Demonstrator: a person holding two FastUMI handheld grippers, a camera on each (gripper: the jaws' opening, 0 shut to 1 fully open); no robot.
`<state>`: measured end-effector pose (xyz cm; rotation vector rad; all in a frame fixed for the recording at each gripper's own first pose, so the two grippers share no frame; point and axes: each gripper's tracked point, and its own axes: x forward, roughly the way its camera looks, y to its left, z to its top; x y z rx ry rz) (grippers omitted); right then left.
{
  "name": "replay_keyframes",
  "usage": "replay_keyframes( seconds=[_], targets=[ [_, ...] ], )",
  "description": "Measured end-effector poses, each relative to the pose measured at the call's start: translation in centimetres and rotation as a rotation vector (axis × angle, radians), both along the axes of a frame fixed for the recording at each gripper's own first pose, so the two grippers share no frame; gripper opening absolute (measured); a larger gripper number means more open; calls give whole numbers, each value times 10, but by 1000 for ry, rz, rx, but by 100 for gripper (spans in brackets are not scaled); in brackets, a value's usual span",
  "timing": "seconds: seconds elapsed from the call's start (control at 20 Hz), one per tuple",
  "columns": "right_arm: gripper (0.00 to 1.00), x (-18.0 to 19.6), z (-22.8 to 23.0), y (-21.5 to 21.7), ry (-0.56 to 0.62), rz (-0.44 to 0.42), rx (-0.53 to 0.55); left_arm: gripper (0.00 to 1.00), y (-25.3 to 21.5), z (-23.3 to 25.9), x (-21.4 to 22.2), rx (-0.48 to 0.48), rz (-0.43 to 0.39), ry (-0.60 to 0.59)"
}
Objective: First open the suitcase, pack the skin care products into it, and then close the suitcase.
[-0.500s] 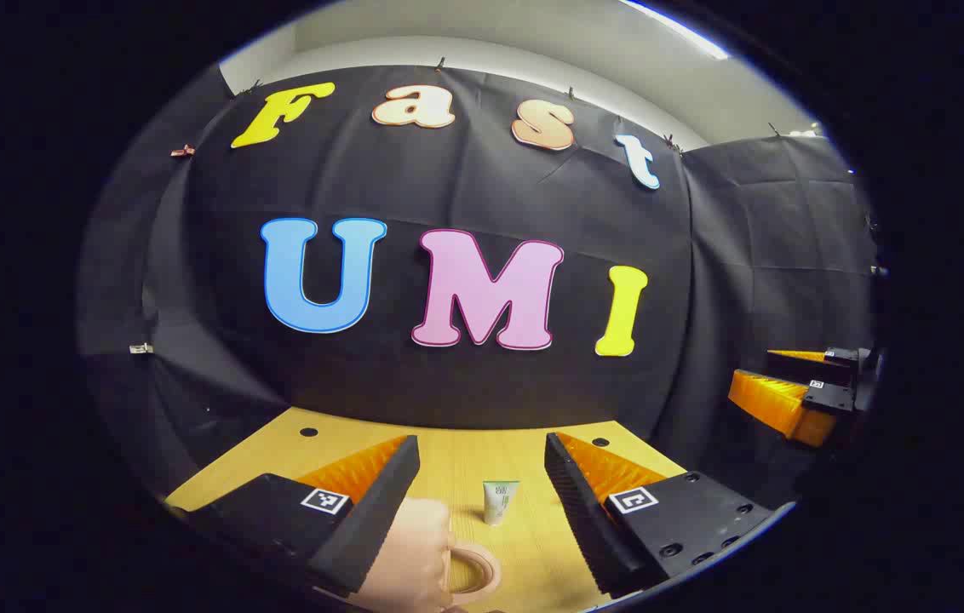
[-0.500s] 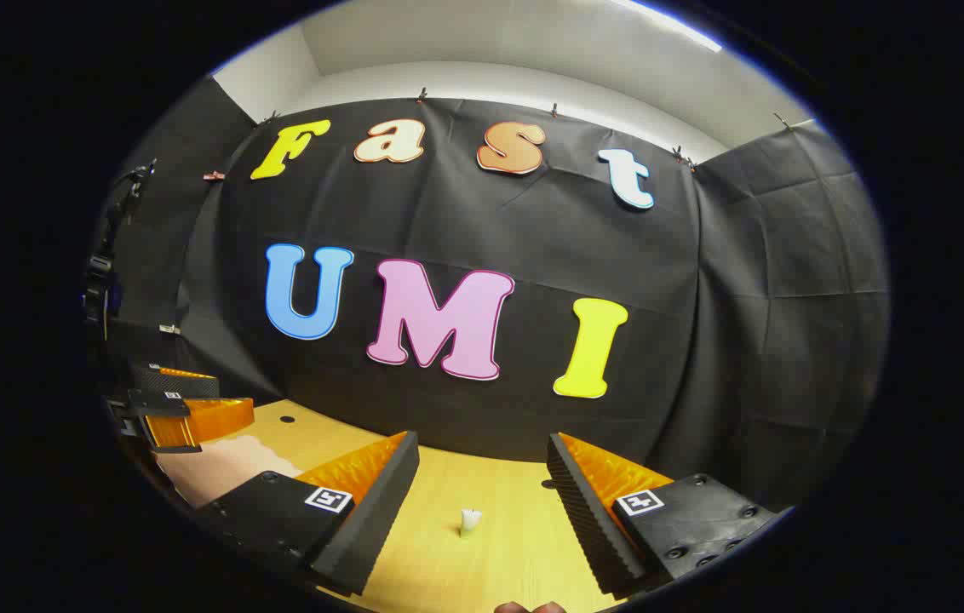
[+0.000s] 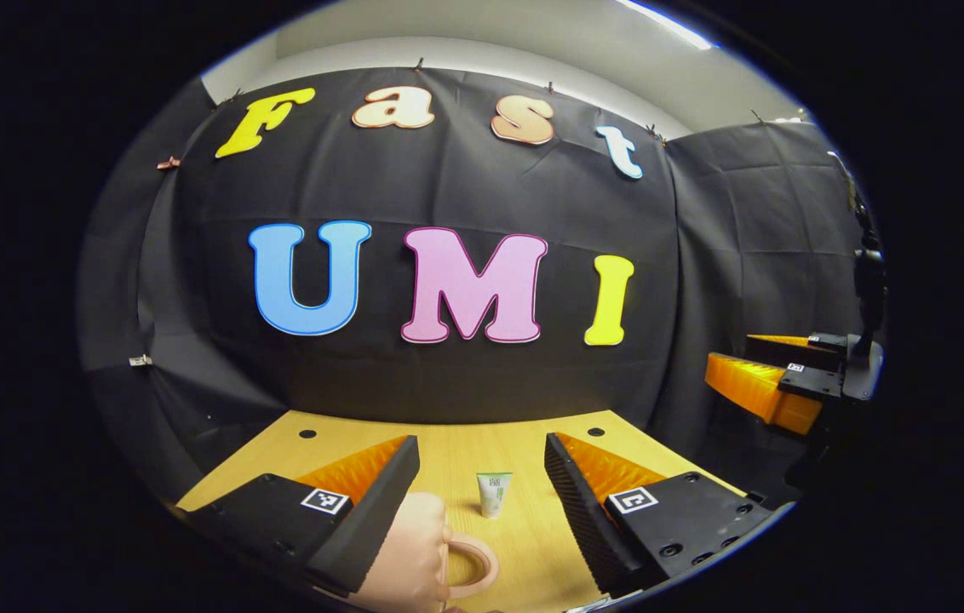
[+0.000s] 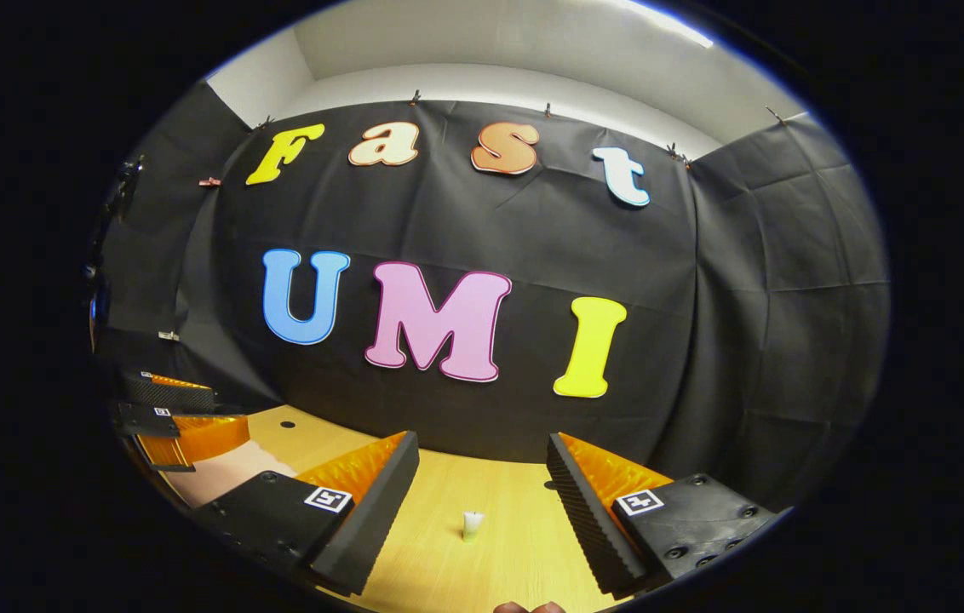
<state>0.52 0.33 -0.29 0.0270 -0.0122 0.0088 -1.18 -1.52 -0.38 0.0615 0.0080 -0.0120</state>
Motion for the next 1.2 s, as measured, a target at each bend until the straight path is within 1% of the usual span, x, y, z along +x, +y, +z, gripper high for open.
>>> replay_keyframes(
  seconds=[0.1, 0.2, 0.35, 0.45, 0.55, 0.65, 0.7, 0.8, 0.85, 0.95, 1.05, 1.2],
  targets=[
    [96, 1, 1, -4, -9, -10, -2, 95, -4, 5, -2, 20, -14, -23],
    [96, 2, -1, -3, -6, -9, 6, 95, -9, 4, -4, 32, -23, -21],
    [96, 3, -5, -9, 0, -17, 1, 95, -27, -12, 3, -4, -61, 31],
    [95, 3, -8, -14, 10, -22, 13, 95, -34, -32, 7, -4, -86, 105],
    [96, 2, -13, -19, 24, -23, 32, 95, -33, -60, 17, 33, -86, 195],
    [98, -1, -18, -31, 28, -25, 30, 95, -35, -92, 29, 43, -83, 294],
    [96, -1, -22, -36, 29, -16, 22, 95, -40, -108, 36, 31, -90, 351],
    [96, 1, -33, -42, 62, 43, 22, 95, -45, -144, 40, -8, -94, 497],
    [96, 2, -37, -51, 72, 58, 32, 95, -43, -159, 46, -30, -70, 552],
    [96, 9, -47, -78, 96, 42, 49, 95, -32, -189, 55, -47, 9, 660],
    [96, 12, -63, -99, 129, 32, 79, 96, -13, -222, 54, -30, 101, 775],
    [96, 17, -90, -130, 188, 21, 103, 96, 6, -262, 55, -14, 194, 907]
  ],
)
